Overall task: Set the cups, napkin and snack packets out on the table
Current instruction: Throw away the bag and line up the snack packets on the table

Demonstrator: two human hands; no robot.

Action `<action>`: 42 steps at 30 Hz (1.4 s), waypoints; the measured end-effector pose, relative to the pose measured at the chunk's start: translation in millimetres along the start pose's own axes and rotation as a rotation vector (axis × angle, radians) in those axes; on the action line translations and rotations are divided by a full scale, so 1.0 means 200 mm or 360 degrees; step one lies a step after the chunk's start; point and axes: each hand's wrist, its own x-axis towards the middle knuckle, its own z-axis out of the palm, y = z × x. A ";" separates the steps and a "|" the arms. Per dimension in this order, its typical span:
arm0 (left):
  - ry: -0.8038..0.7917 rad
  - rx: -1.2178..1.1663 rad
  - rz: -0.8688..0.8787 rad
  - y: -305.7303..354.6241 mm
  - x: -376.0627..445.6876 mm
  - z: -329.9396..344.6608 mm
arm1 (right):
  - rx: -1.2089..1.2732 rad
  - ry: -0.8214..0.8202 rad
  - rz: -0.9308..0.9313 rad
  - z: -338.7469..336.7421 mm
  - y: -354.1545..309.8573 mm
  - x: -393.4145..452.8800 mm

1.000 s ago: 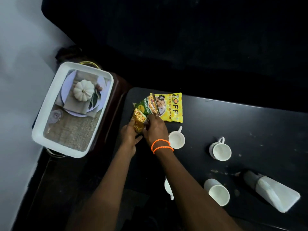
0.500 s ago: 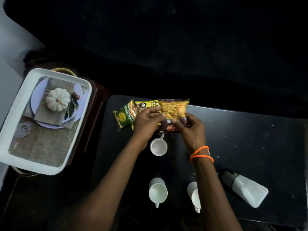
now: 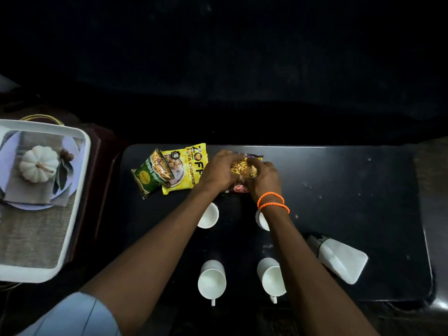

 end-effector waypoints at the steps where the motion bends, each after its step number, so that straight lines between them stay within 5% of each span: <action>1: -0.0002 0.0031 0.0007 -0.01 0.00 0.01 | 0.0004 0.0004 0.0009 0.01 0.00 -0.01; 8: 0.0160 0.0176 0.0047 0.01 -0.05 0.00 | -0.0100 -0.0001 0.0098 0.03 -0.03 0.01; 12: 0.0713 -0.0209 0.0000 -0.04 -0.17 -0.13 | -0.0018 0.0345 -0.0178 0.06 -0.15 -0.03; 15: 0.1369 -0.0518 -0.0434 -0.18 -0.29 -0.22 | 0.0233 0.0225 -0.0307 0.18 -0.35 -0.07; 18: 0.1664 -0.0995 -0.1033 -0.37 -0.37 -0.28 | 0.0347 -0.0194 -0.0296 0.35 -0.56 -0.07; 22: 0.1411 -0.1439 -0.1512 -0.60 -0.41 -0.24 | 0.0377 -0.0424 -0.0313 0.55 -0.74 -0.09; 27: 0.1469 -0.1812 -0.1233 -0.63 -0.40 -0.25 | 0.0387 -0.0385 -0.0358 0.58 -0.76 -0.08; 31: 0.1450 -0.1646 -0.0877 -0.45 -0.36 -0.27 | 0.0714 -0.0320 -0.0266 0.38 -0.65 -0.08; 35: 0.1136 -0.1498 -0.0571 -0.10 -0.21 -0.22 | 0.1031 -0.0146 -0.0166 0.07 -0.39 -0.10; 42: 0.0309 -0.0984 0.0035 0.46 0.06 0.05 | 0.0962 0.0262 0.0140 -0.40 0.19 -0.06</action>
